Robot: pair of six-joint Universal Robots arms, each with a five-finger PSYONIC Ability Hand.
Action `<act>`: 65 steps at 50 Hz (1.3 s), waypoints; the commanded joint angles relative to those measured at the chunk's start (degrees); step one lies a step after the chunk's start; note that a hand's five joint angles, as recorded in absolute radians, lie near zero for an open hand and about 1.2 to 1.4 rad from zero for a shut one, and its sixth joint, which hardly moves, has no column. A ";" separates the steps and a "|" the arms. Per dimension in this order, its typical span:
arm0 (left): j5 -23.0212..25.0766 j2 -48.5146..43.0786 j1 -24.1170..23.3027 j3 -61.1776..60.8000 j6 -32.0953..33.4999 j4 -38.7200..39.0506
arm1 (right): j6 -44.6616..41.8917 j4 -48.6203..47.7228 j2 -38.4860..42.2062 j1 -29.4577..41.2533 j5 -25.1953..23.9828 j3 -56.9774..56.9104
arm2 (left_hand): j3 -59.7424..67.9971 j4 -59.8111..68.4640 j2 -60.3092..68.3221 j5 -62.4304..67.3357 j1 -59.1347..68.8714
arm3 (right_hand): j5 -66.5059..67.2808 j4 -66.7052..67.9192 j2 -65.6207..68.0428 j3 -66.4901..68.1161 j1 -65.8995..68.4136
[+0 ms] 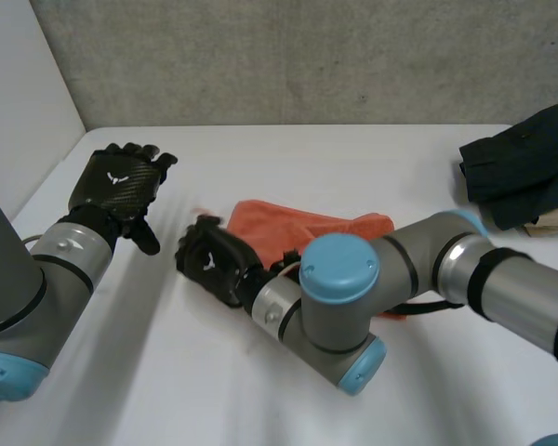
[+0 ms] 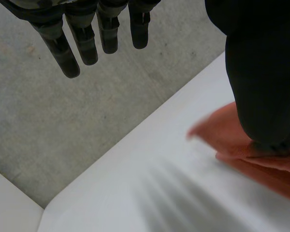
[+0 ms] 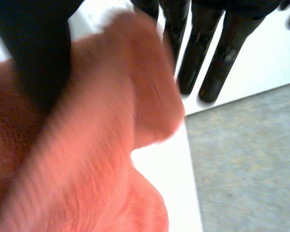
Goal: Fold the laundry.
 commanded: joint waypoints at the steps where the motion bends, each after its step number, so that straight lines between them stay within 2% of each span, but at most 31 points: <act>1: 0.15 -0.06 0.91 -0.45 0.20 0.24 | 2.60 1.06 -3.58 -0.69 5.64 1.71 | -1.57 -1.20 -1.11 -2.20 -0.55 | -36.72 -37.28 -34.78 -36.75 -24.89; 5: 0.15 -0.06 0.83 0.78 0.12 0.24 | 11.20 0.97 -10.26 -3.06 8.02 6.28 | -1.40 -1.03 -0.94 -2.04 -0.38 | -36.72 -37.28 -34.78 -36.75 -24.89; 6: 0.15 -0.06 0.56 1.04 0.12 0.24 | 15.83 1.06 -14.19 -3.85 8.37 8.55 | -1.40 -1.03 -0.94 -2.04 -0.38 | -36.72 -37.28 -34.78 -36.75 -24.89; 10: 0.23 -0.06 -0.67 1.57 -0.06 0.24 | 26.74 2.37 -22.20 -6.21 8.37 14.35 | -1.24 -0.86 -0.78 -1.87 -0.21 | -36.72 -37.28 -34.78 -36.75 -24.89; 14: 0.41 -0.33 -5.05 1.83 -0.15 0.42 | 34.66 6.92 -24.42 -10.34 8.37 17.70 | -1.40 -1.03 -0.94 -2.03 -0.38 | -36.72 -37.28 -34.78 -36.75 -24.89; 19: 0.41 -2.52 -11.56 2.45 0.03 0.60 | 39.52 14.75 -24.51 -13.17 8.46 19.03 | -1.07 -0.70 -0.61 -1.70 -0.05 | -36.72 -37.28 -34.78 -36.75 -24.89; 26: 0.15 -12.78 -17.62 6.13 0.64 0.42 | 39.61 20.74 -24.42 -16.16 10.12 21.48 | -0.39 -0.02 0.06 -1.03 0.63 | -36.72 -37.28 -34.78 -36.75 -24.89; 30: -0.46 -18.06 -18.25 9.82 1.26 0.16 | 38.74 20.04 -24.16 -16.25 12.59 22.90 | -0.22 0.15 0.23 -0.86 0.80 | -36.72 -37.28 -34.78 -36.75 -24.89; 33: -0.47 -20.53 -18.33 12.11 2.40 0.07 | 36.37 18.91 -23.81 -16.42 13.73 24.21 | -0.22 0.15 0.23 -0.86 0.80 | -30.44 -31.01 -28.51 -30.47 -18.61; 36: -0.47 -23.79 -17.98 15.36 4.86 -0.28 | 33.82 17.59 -23.72 -16.60 14.17 25.62 | -0.22 0.15 0.23 -0.86 0.80 | -27.57 -28.13 -25.63 -27.60 -15.73; 41: -1.52 -26.78 -17.11 19.49 9.34 -0.02 | 29.08 13.90 -23.63 -16.60 14.61 28.60 | 0.61 0.98 1.07 -0.02 1.63 | -13.63 -14.20 -11.70 -13.66 -1.80; 44: -5.81 -28.18 -14.13 24.41 9.61 1.21 | 27.93 11.88 -23.20 -16.60 15.40 29.57 | 1.12 1.49 1.58 0.49 2.14 | -7.39 -7.95 -5.45 -7.42 4.45; 45: -9.22 -28.80 -12.11 27.03 9.70 2.26 | 27.31 10.74 -22.58 -16.51 16.01 29.92 | 1.12 1.49 1.58 0.49 2.14 | -5.04 -5.60 -3.10 -5.07 6.80; 49: -15.04 -31.25 -9.29 31.79 10.83 4.11 | 26.08 9.23 -21.88 -16.42 17.60 30.37 | 2.80 3.17 3.25 2.16 3.82 | -3.67 -4.23 -1.73 -3.70 8.17; 57: -15.59 -33.38 -9.19 30.15 14.70 3.58 | 24.76 8.71 -21.70 -16.51 18.74 31.51 | 0.12 0.49 0.58 -0.51 1.14 | -3.67 -4.23 -1.73 -3.70 8.17; 65: -15.15 -26.36 -9.98 22.68 12.51 3.67 | 21.51 6.68 -22.14 -17.12 20.41 33.27 | -0.73 -0.36 -0.27 -1.36 0.29 | -4.51 -5.07 -2.57 -4.54 7.33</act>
